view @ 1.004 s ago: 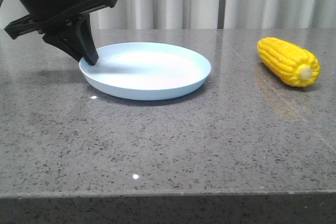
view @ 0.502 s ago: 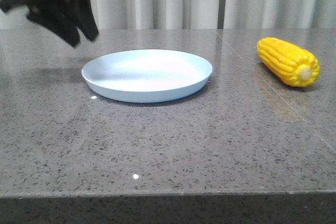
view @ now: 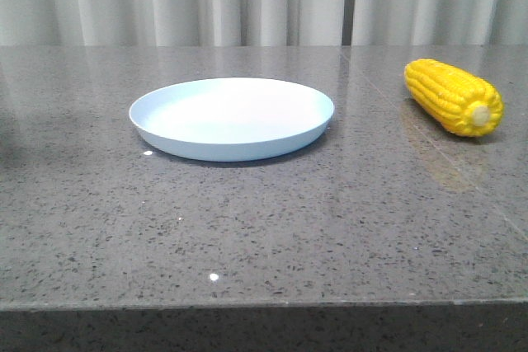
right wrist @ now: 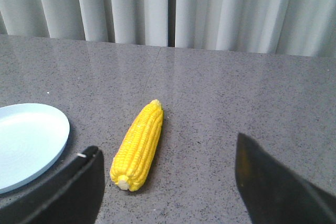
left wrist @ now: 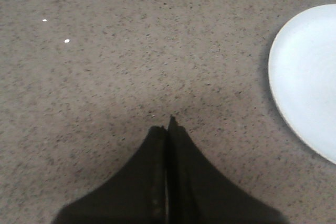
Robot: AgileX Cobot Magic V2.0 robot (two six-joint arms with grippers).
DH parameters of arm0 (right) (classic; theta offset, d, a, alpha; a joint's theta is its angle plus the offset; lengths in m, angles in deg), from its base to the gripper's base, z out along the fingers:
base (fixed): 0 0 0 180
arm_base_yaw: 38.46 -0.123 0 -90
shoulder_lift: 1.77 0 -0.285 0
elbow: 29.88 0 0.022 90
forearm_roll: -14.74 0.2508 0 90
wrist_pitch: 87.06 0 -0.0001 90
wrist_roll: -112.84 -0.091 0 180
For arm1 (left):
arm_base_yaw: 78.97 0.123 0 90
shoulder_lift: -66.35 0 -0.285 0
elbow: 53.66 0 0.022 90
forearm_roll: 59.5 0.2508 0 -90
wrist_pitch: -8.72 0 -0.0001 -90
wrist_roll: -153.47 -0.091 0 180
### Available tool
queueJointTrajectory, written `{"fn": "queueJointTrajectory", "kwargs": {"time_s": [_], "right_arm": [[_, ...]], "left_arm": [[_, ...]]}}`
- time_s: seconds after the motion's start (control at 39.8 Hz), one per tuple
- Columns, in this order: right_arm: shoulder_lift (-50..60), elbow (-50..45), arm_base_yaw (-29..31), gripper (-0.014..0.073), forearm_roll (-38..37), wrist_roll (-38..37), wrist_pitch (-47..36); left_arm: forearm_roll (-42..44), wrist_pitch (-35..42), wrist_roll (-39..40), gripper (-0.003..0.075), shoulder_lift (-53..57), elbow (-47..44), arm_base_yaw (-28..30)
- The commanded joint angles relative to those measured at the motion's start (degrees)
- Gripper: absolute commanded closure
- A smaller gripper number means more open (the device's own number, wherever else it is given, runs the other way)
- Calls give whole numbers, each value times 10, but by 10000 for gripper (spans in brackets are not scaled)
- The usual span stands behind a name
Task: Place corn on plate with both arms
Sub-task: 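Lift the left gripper away from the plate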
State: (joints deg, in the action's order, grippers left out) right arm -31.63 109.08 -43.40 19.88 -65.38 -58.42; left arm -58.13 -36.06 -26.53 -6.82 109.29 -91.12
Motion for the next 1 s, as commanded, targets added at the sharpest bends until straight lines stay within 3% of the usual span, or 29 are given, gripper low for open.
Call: {"fn": "queueJointTrajectory", "kwargs": {"time_s": [0.0,0.48,0.63,0.78,0.98], "right_arm": [[-7,20,3,46,-1,4,-44],[-7,20,3,46,-1,4,-44],[-7,20,3,46,-1,4,-44],[-7,20,3,46,-1,4,-44],[-7,20,3,46,-1,4,-44]], "left_arm": [[62,49,53,741,71,-29,2],[87,178,32,741,480,-290,2],[77,185,32,741,600,-345,2],[72,180,32,741,661,-367,2],[72,177,32,741,664,-368,2]]}}
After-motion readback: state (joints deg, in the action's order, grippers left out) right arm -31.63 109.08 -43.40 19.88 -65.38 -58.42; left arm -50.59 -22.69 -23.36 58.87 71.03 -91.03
